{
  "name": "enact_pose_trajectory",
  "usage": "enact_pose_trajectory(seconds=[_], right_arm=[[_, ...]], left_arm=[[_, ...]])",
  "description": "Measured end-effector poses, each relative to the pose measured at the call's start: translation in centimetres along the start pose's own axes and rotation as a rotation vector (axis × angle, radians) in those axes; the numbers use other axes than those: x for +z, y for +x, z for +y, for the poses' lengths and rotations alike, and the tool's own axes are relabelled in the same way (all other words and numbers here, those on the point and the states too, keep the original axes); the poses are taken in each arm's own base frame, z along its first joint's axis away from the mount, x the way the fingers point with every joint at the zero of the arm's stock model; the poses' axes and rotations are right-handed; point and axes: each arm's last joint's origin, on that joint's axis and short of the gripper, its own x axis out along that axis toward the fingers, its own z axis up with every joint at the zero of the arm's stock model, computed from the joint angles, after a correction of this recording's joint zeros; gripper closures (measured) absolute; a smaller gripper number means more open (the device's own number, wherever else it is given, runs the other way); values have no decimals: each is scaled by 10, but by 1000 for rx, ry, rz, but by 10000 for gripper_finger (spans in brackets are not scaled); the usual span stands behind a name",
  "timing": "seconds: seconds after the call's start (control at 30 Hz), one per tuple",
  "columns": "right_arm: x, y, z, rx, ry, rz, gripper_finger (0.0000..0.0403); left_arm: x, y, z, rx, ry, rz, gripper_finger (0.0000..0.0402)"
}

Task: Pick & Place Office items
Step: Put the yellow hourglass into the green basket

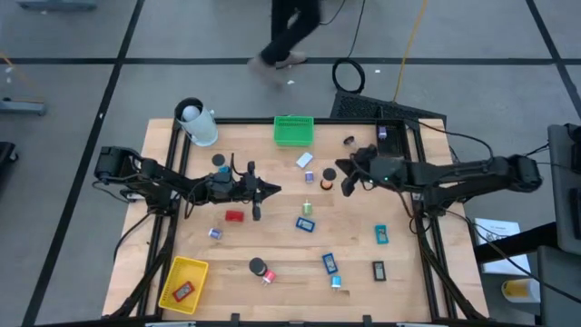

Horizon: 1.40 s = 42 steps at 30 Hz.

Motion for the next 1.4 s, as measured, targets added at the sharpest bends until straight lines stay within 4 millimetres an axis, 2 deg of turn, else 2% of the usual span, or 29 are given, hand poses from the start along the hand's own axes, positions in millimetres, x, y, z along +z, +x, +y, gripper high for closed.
enact_pose_trajectory(seconds=[0.23,0.57,0.83,1.03,1.23,1.4], right_arm=[[6,-3,0,-9,3,-60,393],[0,-2,-2,-28,32,-9,373],[-8,-4,-6,-78,61,106,350],[4,-2,0,-119,61,219,293],[1,23,15,-94,-19,403,202],[12,40,27,-118,-77,479,119]], left_arm=[[0,0,0,0,0,-3,371],[0,0,0,0,0,-3,371],[0,0,0,1,-16,-3,371],[0,1,8,45,-72,-7,371],[0,1,11,42,-92,-5,397],[0,1,9,32,-88,-6,381]])
